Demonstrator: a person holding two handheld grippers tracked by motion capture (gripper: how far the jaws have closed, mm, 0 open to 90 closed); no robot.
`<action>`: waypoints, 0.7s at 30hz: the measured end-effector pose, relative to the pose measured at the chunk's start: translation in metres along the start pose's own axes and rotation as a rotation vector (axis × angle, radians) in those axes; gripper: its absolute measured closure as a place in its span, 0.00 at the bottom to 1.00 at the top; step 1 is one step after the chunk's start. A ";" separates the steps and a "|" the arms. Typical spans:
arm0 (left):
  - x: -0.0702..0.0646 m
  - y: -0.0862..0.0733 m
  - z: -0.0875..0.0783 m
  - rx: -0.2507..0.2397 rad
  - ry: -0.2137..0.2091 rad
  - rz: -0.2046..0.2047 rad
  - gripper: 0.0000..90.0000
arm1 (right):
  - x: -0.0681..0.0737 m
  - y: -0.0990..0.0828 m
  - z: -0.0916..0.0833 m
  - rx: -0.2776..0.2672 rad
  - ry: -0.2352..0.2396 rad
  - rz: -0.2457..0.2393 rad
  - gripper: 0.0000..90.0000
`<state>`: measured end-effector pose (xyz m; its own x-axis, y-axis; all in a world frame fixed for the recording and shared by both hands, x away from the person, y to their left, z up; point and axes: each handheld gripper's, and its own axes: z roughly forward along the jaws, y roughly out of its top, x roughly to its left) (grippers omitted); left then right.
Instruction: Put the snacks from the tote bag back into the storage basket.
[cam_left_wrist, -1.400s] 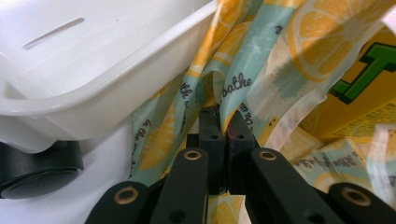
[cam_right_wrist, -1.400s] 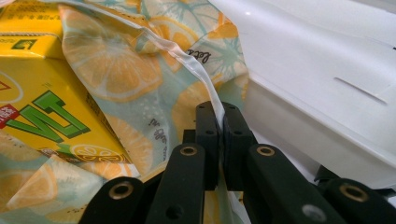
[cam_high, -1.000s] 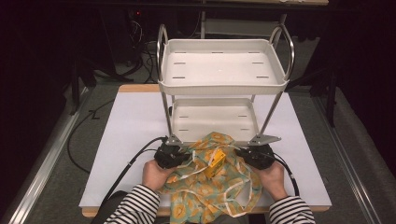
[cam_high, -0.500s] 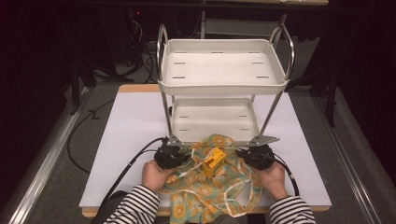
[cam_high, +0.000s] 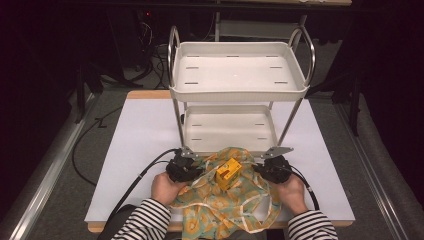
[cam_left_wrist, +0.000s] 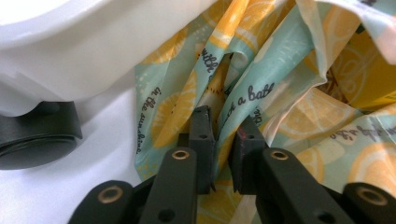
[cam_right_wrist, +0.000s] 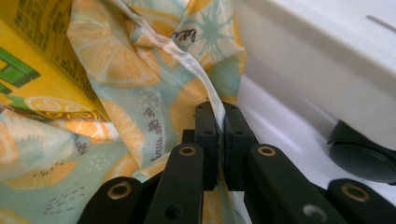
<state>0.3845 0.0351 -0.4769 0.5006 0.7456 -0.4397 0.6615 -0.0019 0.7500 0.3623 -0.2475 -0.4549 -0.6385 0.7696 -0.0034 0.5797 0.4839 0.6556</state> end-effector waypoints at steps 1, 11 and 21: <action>0.000 0.000 0.000 -0.003 0.001 -0.003 0.88 | 0.000 0.000 0.001 0.000 0.001 -0.004 0.97; -0.009 0.006 -0.019 -0.090 -0.034 -0.025 0.56 | -0.001 -0.003 0.000 0.008 0.000 0.002 0.97; -0.018 0.017 -0.059 -0.175 -0.082 -0.050 0.49 | 0.001 -0.003 0.002 0.025 -0.005 -0.007 0.97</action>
<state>0.3538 0.0608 -0.4270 0.5183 0.6850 -0.5120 0.5832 0.1548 0.7974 0.3609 -0.2479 -0.4581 -0.6406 0.7678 -0.0117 0.5876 0.5000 0.6362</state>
